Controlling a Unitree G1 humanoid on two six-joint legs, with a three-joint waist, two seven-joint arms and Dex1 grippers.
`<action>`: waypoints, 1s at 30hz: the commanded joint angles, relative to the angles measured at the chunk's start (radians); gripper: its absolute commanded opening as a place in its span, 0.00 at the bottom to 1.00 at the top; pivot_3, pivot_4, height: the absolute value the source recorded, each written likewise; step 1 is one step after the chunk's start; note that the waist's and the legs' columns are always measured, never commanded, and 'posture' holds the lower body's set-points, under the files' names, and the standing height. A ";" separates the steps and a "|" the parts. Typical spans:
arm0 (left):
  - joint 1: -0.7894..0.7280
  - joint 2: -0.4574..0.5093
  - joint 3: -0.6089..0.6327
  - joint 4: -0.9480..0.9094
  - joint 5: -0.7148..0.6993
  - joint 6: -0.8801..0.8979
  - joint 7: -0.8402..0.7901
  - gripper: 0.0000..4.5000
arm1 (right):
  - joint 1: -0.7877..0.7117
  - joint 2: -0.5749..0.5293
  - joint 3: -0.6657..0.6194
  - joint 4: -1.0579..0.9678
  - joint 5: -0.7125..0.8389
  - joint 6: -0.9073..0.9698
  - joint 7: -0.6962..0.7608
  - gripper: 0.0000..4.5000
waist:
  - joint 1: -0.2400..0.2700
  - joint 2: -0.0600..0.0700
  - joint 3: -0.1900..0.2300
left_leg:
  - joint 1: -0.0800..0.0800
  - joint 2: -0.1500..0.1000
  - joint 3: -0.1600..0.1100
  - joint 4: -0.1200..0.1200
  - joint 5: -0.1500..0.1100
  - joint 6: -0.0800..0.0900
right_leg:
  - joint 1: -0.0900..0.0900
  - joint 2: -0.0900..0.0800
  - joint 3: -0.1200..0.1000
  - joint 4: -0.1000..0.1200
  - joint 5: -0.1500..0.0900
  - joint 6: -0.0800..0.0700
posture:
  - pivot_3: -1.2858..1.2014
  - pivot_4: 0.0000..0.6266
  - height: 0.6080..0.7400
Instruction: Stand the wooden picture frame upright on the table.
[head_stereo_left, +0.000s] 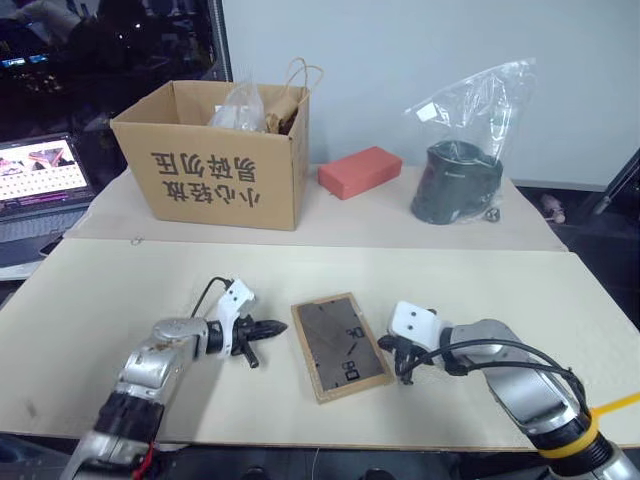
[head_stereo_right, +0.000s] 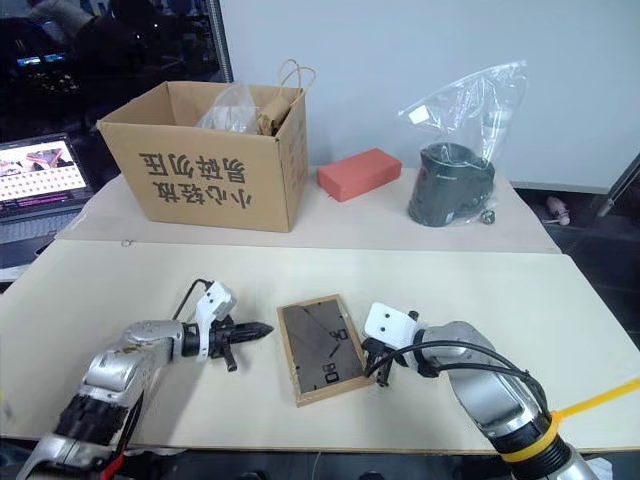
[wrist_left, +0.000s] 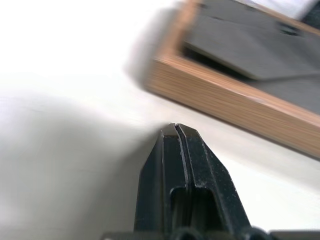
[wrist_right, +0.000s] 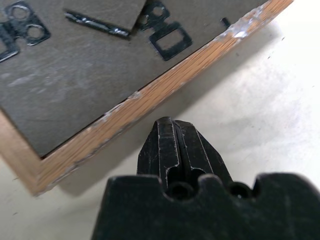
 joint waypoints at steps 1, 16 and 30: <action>-0.032 -0.027 -0.018 0.048 0.035 -0.031 0.013 0.00 | 0.031 -0.009 0.060 -0.012 0.027 0.088 0.031 0.00 | 0.000 0.000 0.000 | 0.000 0.000 0.000 0.000 0.000 0.000 | 0.000 0.000 0.000 -0.001 0.000 0.000 | 0.52 0.24 1.00; -0.077 -0.133 -0.027 0.065 0.054 -0.034 0.049 0.00 | 0.007 0.034 0.105 -0.058 0.073 0.212 0.015 0.00 | -0.001 0.000 -0.002 | -0.001 0.000 0.000 -0.001 0.000 0.000 | 0.001 0.000 -0.001 -0.003 0.000 0.000 | 0.52 0.24 1.00; 0.072 -0.020 0.218 -0.161 -0.145 0.236 0.095 0.00 | -0.011 -0.070 -0.038 0.097 0.086 0.092 0.008 0.00 | -0.007 0.000 -0.003 | -0.001 0.000 0.000 -0.002 -0.001 0.001 | 0.001 0.000 0.000 -0.003 0.000 0.000 | 0.52 0.24 1.00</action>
